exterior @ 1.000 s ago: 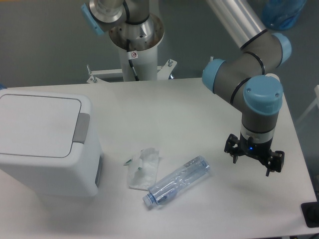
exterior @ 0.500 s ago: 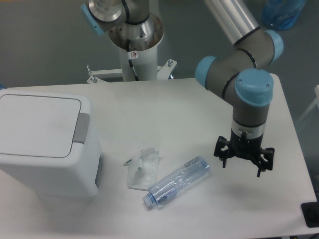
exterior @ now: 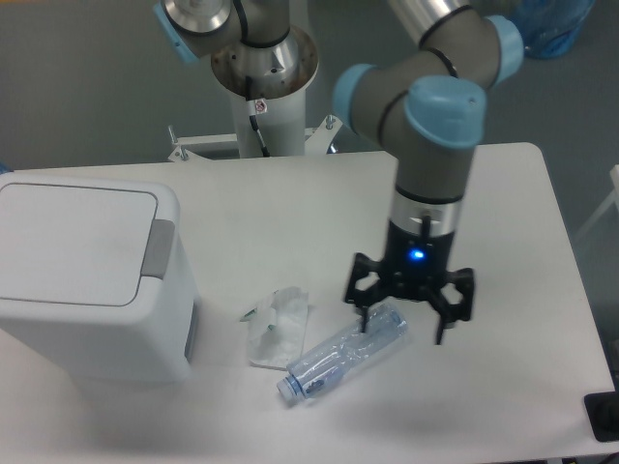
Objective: Open the trash can
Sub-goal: 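Move the gripper up and over to the trash can lid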
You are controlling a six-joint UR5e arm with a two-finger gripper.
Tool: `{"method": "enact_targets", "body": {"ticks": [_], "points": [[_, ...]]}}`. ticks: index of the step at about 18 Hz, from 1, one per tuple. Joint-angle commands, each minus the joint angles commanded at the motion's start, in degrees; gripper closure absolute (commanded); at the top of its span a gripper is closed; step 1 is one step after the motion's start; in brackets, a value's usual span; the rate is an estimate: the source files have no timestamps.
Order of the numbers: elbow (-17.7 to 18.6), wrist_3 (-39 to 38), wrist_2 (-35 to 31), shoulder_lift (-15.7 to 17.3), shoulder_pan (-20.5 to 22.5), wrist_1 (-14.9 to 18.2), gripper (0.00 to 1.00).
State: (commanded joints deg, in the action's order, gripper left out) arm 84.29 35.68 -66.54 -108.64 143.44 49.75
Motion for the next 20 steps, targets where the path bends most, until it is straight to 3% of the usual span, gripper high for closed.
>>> {"method": "enact_targets", "body": {"ticks": [5, 10, 20], "points": [[2.27, -3.77, 10.63, 5.70, -0.45, 0.00, 0.00], [7.28, -9.48, 13.55, 11.42, -1.85, -0.44, 0.00], [11.86, -11.95, 13.28, 13.01, -7.47, -1.14, 0.00]]}}
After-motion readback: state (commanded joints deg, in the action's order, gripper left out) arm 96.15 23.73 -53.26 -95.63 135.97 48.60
